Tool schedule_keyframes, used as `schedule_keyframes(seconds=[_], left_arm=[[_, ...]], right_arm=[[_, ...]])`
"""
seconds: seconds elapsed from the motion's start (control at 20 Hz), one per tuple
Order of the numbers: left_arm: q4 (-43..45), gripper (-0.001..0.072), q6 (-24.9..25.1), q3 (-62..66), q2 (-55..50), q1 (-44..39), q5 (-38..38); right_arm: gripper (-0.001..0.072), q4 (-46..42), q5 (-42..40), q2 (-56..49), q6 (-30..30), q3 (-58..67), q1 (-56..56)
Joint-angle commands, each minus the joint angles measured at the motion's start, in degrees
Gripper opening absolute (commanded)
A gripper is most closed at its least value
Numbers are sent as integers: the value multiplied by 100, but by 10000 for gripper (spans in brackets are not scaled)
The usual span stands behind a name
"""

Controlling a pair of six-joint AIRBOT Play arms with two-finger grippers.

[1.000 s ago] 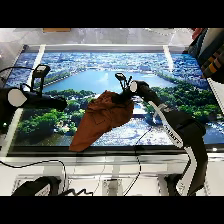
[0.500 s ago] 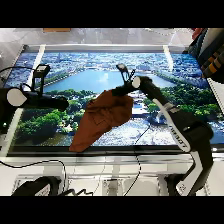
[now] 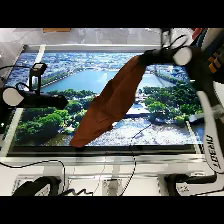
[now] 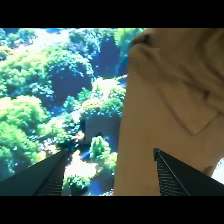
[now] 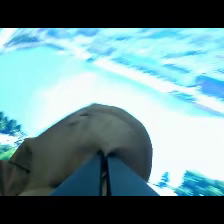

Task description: Fold the clothes and pants, and hang the long-sleeved shirts on hangers.

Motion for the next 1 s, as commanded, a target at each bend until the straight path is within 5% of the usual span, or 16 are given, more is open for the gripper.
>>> schedule_keyframes(seconds=[0.0,0.25,0.4,0.65,0.95], left_arm=[[-42,586,22,-4,2,33,-105],[-59,586,20,-487,-175,42,-76],[-680,586,59,-852,-813,42,-72],[-2953,586,831,-715,-2337,201,120],[-3104,587,1167,-393,-3235,367,210]], right_arm=[[13,-236,697,509,20,28,-629],[13,-282,1902,535,35,-160,-1294],[13,-295,1943,533,33,-341,-1320],[13,-302,1928,527,11,-352,-1316],[13,-297,1856,527,-7,-350,-1316]])
